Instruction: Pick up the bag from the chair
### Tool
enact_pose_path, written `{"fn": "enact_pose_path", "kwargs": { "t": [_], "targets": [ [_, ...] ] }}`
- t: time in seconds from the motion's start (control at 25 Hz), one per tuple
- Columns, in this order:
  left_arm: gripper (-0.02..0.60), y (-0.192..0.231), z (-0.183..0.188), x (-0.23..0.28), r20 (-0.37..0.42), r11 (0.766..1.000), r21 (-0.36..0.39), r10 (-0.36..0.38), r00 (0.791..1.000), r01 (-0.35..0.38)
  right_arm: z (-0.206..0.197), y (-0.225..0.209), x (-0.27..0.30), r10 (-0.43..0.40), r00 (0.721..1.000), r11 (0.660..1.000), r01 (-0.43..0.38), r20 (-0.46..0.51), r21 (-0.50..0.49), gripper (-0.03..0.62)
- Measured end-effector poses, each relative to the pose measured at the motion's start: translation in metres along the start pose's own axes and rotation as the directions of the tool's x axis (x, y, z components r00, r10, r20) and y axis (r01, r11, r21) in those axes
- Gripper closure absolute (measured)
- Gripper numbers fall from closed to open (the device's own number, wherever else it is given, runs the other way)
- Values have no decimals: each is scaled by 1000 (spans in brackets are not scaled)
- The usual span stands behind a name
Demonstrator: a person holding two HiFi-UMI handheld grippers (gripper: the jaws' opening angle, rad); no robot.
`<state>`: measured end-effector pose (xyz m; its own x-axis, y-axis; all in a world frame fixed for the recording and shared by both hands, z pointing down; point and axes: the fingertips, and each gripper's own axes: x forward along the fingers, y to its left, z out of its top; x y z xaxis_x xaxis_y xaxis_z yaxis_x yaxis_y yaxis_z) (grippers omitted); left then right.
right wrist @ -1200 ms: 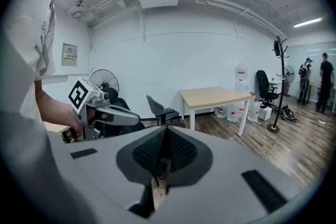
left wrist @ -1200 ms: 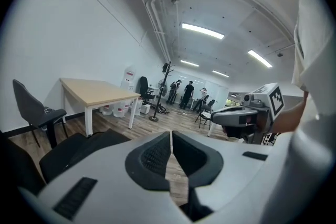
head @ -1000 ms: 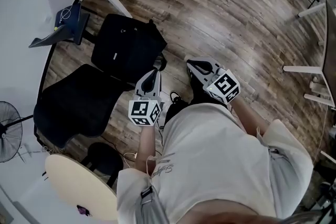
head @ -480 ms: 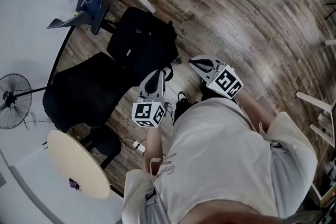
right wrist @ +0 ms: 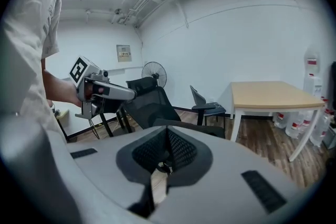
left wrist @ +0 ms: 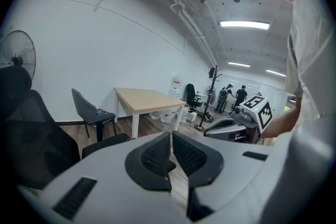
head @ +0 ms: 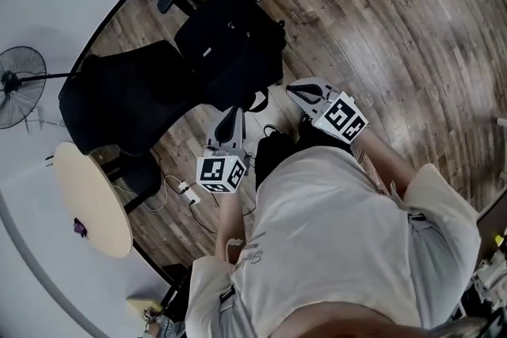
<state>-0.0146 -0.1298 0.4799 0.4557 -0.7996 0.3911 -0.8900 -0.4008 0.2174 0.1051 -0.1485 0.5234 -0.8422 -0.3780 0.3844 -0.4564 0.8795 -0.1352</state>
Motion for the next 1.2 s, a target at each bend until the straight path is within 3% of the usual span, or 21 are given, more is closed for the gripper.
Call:
{"fn": "enact_pose_path", "kwargs": {
  "t": [0.2,0.44,0.6,0.96,1.2],
  "targets": [
    [558,20,-16,-17,1,997,-48,55,998,-55,-7,-1,22,27,998,999,-29,-48,-31,599],
    [558,56,-36,-39,10,995,-74,67,998,-66,-4,-10,50,-66,996,996,63,-61,-57,599],
    [558,83,-60,-51,-3,995,-75,69,998,-69,-19,-4,67,-85,990,994,77,-114,-76,599],
    [558,99,-122,-43,-70,993,-115,-26,997,18,-69,-2,85,-106,960,994,94,-258,-60,563],
    [558,99,-154,-31,-102,979,-195,-79,992,58,-86,-7,95,-71,939,994,39,-336,-101,534]
  ]
}}
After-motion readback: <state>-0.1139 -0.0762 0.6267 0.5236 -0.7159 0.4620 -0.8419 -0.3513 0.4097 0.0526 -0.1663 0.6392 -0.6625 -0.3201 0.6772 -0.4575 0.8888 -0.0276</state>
